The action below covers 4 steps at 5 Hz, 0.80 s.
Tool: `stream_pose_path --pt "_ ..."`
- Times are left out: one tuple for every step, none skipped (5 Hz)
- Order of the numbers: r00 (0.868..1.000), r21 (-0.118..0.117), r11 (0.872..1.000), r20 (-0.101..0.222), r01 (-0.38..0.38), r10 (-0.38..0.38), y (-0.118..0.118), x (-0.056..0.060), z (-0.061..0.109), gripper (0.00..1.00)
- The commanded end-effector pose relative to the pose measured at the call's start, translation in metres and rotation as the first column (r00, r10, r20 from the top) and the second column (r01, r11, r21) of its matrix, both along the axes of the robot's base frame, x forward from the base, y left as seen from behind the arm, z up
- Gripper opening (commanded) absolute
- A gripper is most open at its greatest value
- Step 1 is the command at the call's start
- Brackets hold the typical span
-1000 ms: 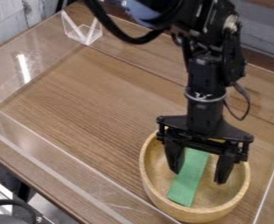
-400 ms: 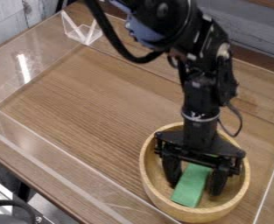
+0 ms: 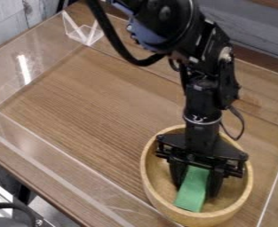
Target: Remove the green block from inside the brown bowl and put it on the table
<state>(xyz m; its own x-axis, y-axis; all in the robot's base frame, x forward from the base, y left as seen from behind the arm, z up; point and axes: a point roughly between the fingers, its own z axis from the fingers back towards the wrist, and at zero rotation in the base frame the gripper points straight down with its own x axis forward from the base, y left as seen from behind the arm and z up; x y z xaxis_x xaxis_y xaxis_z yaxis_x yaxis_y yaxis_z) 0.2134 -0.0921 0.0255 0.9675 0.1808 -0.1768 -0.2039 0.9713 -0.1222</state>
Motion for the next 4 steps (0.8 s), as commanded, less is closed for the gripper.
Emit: stream_pose_path --pt "0.999 -0.007 1.000 0.040 0.005 -0.005 0.001 0.005 0.019 0.00" --pt "0.999 -0.002 1.000 0.033 0.010 -0.010 0.003 0.003 0.028 0.00" --pt "1.000 0.000 1.000 0.028 0.010 -0.010 0.005 0.002 0.039 0.00" --pt "1.000 -0.001 1.000 0.027 0.011 -0.011 0.009 0.001 0.054 0.00"
